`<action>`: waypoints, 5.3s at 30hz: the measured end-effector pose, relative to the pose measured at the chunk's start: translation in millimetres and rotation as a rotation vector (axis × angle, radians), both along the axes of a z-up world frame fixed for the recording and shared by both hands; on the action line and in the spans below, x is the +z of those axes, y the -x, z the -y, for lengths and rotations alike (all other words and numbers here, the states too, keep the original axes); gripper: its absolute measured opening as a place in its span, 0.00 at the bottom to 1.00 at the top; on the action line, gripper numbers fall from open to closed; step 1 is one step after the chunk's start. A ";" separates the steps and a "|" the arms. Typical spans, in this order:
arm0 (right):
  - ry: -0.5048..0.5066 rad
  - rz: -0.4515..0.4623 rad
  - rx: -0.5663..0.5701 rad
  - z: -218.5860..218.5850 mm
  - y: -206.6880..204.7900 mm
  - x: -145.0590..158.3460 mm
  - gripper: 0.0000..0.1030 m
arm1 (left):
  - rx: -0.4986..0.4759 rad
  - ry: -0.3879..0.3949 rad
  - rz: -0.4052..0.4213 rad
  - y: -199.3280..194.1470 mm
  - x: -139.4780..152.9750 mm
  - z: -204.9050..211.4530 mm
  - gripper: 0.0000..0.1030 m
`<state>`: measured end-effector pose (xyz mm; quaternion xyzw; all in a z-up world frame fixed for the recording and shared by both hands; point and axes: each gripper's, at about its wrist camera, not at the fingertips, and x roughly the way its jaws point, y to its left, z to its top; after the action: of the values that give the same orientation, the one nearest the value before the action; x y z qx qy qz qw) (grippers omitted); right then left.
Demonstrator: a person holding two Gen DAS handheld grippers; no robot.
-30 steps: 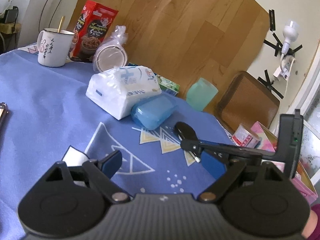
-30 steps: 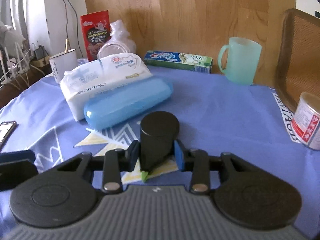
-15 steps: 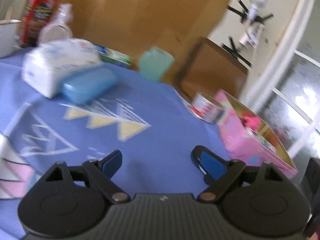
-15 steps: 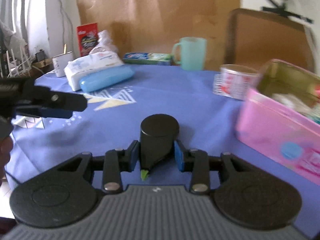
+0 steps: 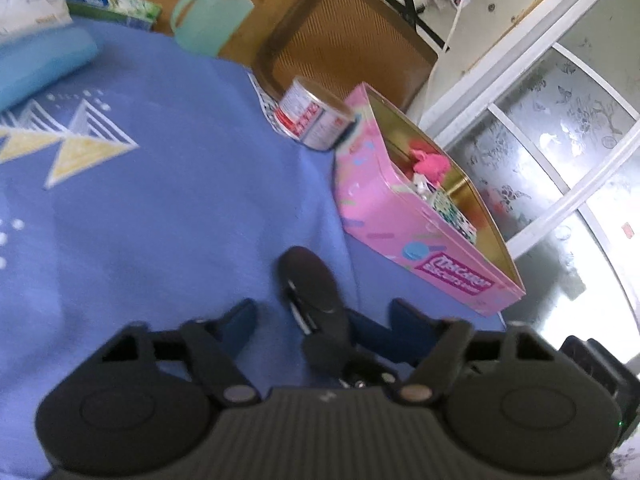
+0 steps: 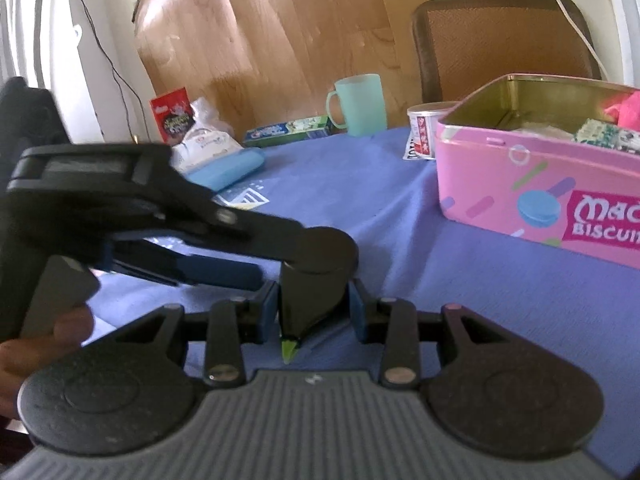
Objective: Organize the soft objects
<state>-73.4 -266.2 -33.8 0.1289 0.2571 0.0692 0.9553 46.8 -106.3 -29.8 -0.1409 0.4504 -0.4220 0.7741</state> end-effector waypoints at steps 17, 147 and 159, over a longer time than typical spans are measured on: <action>0.213 0.283 -0.238 53.2 10.6 50.8 0.39 | -0.189 0.063 0.209 -6.6 72.3 112.3 0.52; -0.113 0.221 -0.554 36.6 90.2 40.0 0.77 | 0.092 -0.523 0.561 89.3 36.9 58.6 1.00; -0.121 0.207 -0.556 38.0 87.7 37.9 0.77 | 0.088 -0.536 0.507 82.7 32.0 58.9 1.00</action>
<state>-161.1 -304.2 4.2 0.2435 0.1083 -0.1672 0.9492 -35.9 -165.2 2.2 0.1564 0.3325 -0.2767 0.8879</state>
